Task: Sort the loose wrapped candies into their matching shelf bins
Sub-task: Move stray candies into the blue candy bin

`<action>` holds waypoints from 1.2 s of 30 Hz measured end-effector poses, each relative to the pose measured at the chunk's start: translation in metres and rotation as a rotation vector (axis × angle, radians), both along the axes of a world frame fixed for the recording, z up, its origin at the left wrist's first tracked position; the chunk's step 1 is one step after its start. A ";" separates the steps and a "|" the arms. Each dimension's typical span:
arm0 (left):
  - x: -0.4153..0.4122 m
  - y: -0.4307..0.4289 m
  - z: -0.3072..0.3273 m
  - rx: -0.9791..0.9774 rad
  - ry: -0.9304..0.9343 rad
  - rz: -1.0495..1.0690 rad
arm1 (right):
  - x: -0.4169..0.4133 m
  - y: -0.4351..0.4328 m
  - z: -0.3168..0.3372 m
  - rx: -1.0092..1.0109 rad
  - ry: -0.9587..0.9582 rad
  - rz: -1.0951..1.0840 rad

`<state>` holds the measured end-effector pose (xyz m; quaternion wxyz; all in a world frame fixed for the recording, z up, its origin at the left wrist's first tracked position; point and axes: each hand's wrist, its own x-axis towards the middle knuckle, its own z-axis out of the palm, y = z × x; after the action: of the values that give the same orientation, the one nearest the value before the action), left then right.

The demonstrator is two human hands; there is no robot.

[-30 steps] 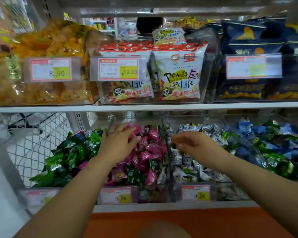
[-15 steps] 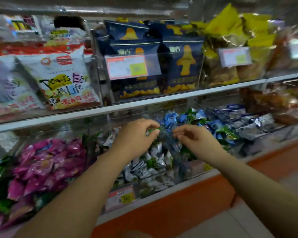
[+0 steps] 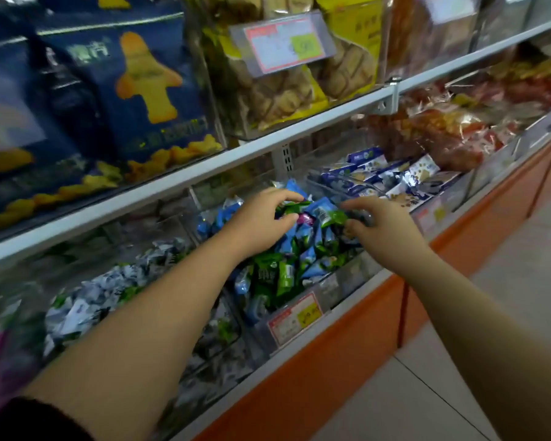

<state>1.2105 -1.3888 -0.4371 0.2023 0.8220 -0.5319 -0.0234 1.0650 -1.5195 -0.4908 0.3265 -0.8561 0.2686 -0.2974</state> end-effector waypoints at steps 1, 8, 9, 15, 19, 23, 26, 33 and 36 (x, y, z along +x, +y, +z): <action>0.004 -0.011 0.000 0.027 -0.013 -0.025 | -0.001 -0.004 -0.004 -0.062 0.076 0.015; 0.020 -0.051 -0.020 0.375 -0.117 -0.125 | 0.007 -0.010 -0.022 0.006 0.203 0.175; 0.023 -0.049 -0.021 0.405 -0.151 -0.111 | 0.010 -0.010 -0.022 -0.005 0.216 0.178; 0.053 -0.016 -0.017 0.559 -0.200 0.012 | 0.010 -0.005 -0.014 0.088 0.257 0.183; 0.069 0.011 -0.015 0.557 -0.212 0.099 | 0.005 -0.002 -0.006 0.060 0.341 0.223; 0.084 0.035 -0.012 0.544 -0.143 0.157 | 0.002 0.004 -0.003 -0.008 0.397 0.249; 0.078 0.038 -0.006 0.384 -0.071 0.128 | 0.004 0.004 -0.003 -0.029 0.423 0.248; 0.026 -0.023 -0.007 0.149 -0.027 -0.141 | 0.016 0.003 -0.012 -0.119 0.393 0.181; 0.016 -0.041 -0.019 0.292 0.007 -0.199 | 0.010 -0.008 -0.011 -0.011 0.327 0.211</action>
<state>1.2261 -1.4300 -0.4559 0.0793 0.7859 -0.6008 -0.1230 1.0747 -1.5276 -0.5013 0.3031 -0.9182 0.2252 -0.1198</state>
